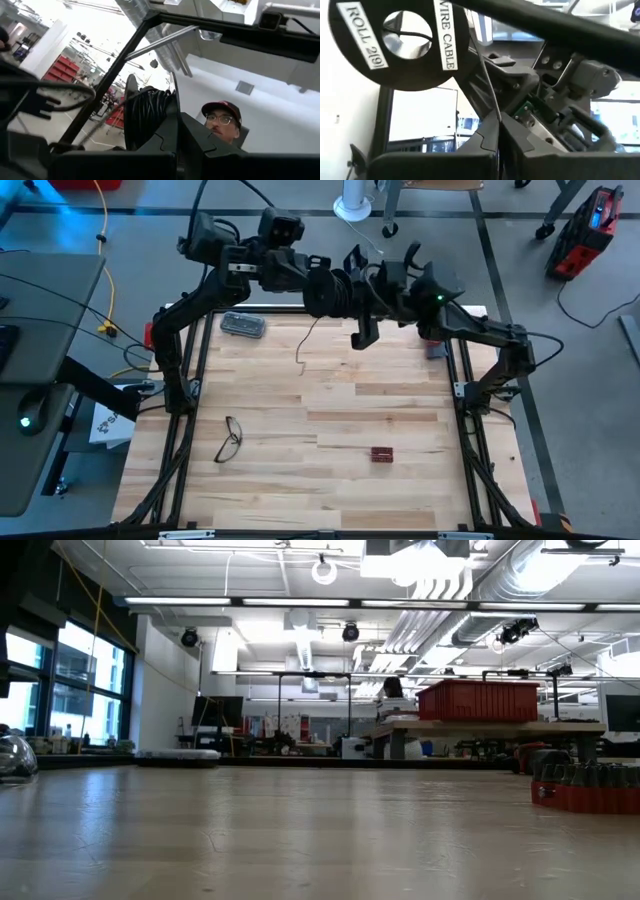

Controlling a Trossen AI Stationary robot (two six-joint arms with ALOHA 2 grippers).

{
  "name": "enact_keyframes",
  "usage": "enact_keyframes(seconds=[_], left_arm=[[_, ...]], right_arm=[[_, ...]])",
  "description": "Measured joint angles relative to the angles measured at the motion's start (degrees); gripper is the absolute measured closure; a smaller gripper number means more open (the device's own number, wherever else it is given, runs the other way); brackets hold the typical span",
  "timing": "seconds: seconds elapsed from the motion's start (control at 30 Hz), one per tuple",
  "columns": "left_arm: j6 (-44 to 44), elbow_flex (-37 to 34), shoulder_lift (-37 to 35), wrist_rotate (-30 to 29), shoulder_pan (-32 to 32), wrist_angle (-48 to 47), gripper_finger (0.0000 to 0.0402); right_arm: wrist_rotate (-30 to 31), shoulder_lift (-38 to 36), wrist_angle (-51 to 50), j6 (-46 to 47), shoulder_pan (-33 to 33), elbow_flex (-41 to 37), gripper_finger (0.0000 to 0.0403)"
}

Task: Coil cords
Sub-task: Coil the black wire into the spool

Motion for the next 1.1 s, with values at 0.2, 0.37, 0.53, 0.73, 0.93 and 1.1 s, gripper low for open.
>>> enact_keyframes(seconds=[0.2,0.37,0.53,0.73,0.93,1.1], left_arm=[[-3.1,-0.03,-0.2,2.75,0.01,4.56,0.0402],[-2.0,-0.04,-0.22,6.06,-0.8,5.76,0.0401],[-6.35,-0.04,-0.24,8.39,-1.76,11.93,0.0401],[-0.16,-0.12,-1.06,7.98,-0.22,15.74,0.0401],[4.23,-0.02,-1.48,5.09,2.15,15.96,0.0401],[11.78,-0.02,-1.22,3.3,3.29,14.58,0.0401]], right_arm=[[-1.07,1.85,2.73,2.76,-0.35,0.13,0.0403],[-3.17,4.84,9.85,5.1,-0.5,0.09,0.0403],[-4.95,7.03,14.19,6.45,-0.49,0.14,0.0403],[-5.54,9.21,16.97,8.36,0.43,0.04,0.0403],[0.52,9.42,15.35,8.78,0.79,0.02,0.0403],[0.81,9.48,12.81,11.44,0.76,0.02,0.0403]])
